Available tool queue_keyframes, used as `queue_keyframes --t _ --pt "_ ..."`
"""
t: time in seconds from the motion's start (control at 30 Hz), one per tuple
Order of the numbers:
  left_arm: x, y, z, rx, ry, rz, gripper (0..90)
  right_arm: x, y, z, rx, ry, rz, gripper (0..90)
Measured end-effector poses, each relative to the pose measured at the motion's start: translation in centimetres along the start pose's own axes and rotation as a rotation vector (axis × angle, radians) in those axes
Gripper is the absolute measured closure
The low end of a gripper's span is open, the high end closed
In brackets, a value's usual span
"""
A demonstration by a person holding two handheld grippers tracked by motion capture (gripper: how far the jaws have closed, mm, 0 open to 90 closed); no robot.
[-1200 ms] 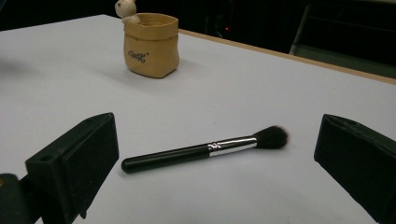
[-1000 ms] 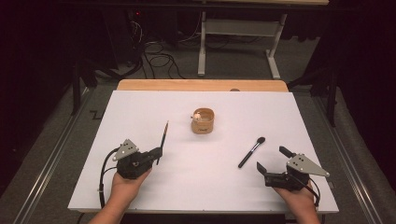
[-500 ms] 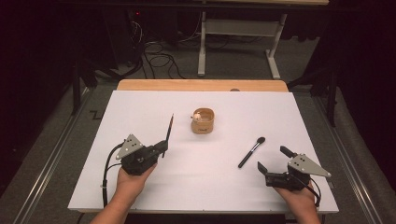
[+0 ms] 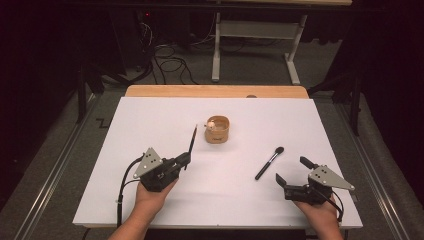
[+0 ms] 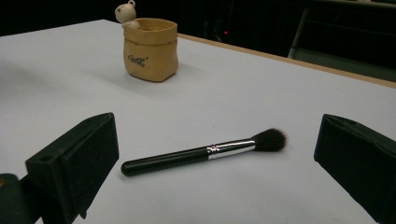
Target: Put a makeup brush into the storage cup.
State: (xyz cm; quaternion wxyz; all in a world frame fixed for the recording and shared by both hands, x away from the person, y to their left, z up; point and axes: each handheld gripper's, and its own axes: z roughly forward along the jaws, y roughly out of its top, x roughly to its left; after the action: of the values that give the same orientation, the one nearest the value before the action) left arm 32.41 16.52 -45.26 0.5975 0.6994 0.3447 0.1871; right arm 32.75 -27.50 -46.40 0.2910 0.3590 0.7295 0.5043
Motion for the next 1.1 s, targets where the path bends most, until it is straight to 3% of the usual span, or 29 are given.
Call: queue_keyframes --t 0.23,0.43,0.57,0.73,1.1 --pt "-0.6 -0.2 0.2 -0.010 -0.034 0.012 84.3 0.8 0.9 0.4 -0.003 0.027 -0.023 0.9" --pt "-0.5 -0.2 0.3 -0.031 -0.045 0.001 84.3 2.5 3.6 0.9 -0.055 0.086 -0.010 1.0" --pt "-0.4 -0.1 0.1 -0.040 -0.038 -0.005 84.2 3.5 5.2 1.4 -0.059 0.097 -0.048 1.0" --pt "-0.4 -0.1 0.5 -0.046 -0.029 -0.015 84.2 4.5 6.6 2.9 -0.066 0.113 -0.053 1.3" --pt "-0.3 -0.1 0.4 -0.055 -0.025 -0.017 84.2 7.2 9.1 6.0 -0.095 0.194 -0.058 2.1"
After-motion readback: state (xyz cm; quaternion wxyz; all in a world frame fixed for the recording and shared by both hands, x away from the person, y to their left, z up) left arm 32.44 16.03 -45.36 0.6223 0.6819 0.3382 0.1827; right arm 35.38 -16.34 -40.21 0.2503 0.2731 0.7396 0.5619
